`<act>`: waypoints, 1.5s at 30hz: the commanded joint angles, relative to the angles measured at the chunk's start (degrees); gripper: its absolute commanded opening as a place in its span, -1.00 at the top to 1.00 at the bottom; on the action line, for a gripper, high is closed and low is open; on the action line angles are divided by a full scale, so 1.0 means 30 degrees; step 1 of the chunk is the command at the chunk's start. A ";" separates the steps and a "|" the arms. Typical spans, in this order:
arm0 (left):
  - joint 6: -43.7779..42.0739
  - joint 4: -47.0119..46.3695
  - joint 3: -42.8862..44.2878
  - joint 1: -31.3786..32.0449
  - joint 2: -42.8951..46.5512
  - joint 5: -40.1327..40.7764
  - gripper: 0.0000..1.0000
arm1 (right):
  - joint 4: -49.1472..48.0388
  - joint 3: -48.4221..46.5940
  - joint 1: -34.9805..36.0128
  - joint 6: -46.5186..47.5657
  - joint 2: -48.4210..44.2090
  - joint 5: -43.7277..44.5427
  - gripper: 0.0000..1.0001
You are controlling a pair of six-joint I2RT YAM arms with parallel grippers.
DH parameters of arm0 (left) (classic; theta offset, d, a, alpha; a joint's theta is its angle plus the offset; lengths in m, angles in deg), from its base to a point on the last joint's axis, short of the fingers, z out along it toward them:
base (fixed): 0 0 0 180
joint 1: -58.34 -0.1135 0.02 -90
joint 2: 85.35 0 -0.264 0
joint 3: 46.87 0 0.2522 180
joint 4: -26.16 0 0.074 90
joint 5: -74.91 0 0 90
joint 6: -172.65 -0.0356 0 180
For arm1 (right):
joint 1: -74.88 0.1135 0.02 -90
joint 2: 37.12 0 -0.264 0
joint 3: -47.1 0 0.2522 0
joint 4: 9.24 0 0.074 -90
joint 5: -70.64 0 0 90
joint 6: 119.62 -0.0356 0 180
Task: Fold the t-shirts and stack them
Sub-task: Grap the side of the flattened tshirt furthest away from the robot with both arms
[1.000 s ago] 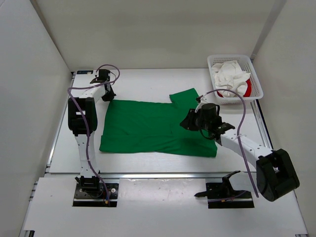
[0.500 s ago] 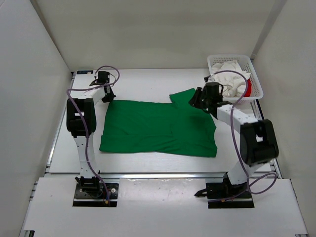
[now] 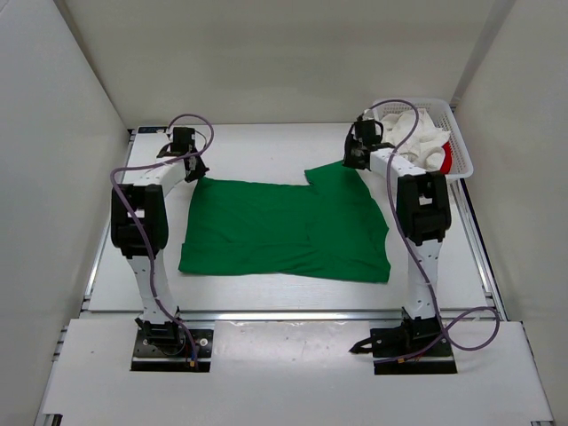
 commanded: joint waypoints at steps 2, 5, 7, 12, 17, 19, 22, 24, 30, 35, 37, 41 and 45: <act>0.0241 -0.0604 -0.0407 0.0045 0.1598 -0.0727 1.00 | 0.2504 -0.3480 -0.0226 0.0753 0.1483 0.1025 0.52; 0.0503 -0.0748 -0.0583 -0.0042 0.1715 -0.1108 1.00 | 0.4436 -0.6847 -0.0197 0.1106 0.3241 0.1376 0.49; 0.0533 -0.0779 -0.0672 -0.0042 0.1803 -0.1167 1.00 | 0.5755 -0.8547 -0.0373 0.1281 0.4586 0.1524 0.47; 0.0591 -0.1044 -0.0994 -0.0013 0.1804 -0.1372 1.00 | 0.8507 -1.4466 -0.0490 0.1282 0.7430 0.1933 0.46; 0.0650 -0.1101 -0.0878 -0.0130 0.1599 -0.1490 1.00 | 0.9042 -1.4566 -0.0754 0.1019 0.8136 0.1349 0.45; 0.0476 -0.1014 -0.0848 -0.0043 0.1569 -0.1402 1.00 | 0.9306 -1.4915 -0.0754 0.0931 0.8312 0.1231 0.47; 0.0649 -0.0985 -0.0731 -0.0013 0.1482 -0.1431 1.00 | 0.9365 -1.4859 -0.0491 0.1046 0.8458 0.0880 0.46; 0.0621 -0.0984 -0.0701 -0.0014 0.1452 -0.1461 1.00 | 0.9366 -1.4975 -0.0549 0.0931 0.8517 0.0646 0.44; 0.0679 -0.0956 -0.0849 0.0015 0.1540 -0.1489 1.00 | 0.9247 -1.4976 -0.0666 0.0784 0.8488 -0.0349 0.42; 0.0621 -0.0926 -0.0730 0.0133 0.1451 -0.1431 1.00 | 0.9392 -1.5211 -0.0578 0.0637 0.8838 -0.0674 0.46; 0.0621 -0.1014 -0.0614 0.0017 0.1422 -0.1402 1.00 | 0.9248 -1.5385 -0.0519 0.0433 0.8897 -0.0528 0.55; 0.0621 -0.1072 -0.0614 0.0075 0.1335 -0.1460 1.00 | 0.9772 -1.5822 -0.0665 0.0257 0.8927 -0.0644 0.93; 0.0708 -0.0927 -0.0496 0.0104 0.1422 -0.1693 1.00 | 1.1089 -1.6877 -0.0490 0.0461 0.8461 -0.0263 1.00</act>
